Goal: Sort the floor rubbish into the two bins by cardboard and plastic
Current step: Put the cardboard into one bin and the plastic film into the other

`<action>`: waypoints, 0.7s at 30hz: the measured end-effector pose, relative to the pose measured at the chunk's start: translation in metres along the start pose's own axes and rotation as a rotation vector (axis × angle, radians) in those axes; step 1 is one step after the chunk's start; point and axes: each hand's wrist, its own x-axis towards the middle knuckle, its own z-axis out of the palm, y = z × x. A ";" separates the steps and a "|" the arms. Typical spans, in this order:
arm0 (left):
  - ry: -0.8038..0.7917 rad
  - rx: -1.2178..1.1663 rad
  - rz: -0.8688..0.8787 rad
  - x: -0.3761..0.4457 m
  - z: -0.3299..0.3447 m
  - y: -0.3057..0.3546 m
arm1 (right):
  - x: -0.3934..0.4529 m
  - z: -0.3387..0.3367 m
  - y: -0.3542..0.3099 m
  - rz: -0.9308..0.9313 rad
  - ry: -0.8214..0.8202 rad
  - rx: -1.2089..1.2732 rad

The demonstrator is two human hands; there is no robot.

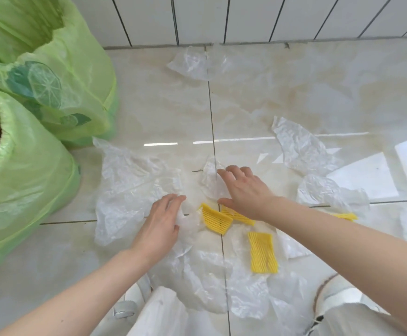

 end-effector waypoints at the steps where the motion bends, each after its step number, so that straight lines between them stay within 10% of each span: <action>1: 0.030 -0.023 0.014 0.000 -0.002 -0.001 | 0.006 0.000 -0.004 0.013 -0.001 0.013; 14: 0.425 -0.671 -0.122 0.013 -0.067 0.007 | 0.039 0.001 -0.013 0.079 0.073 -0.197; 21: 0.617 -0.761 -0.330 0.016 -0.104 -0.031 | 0.027 -0.027 0.002 0.149 0.314 0.375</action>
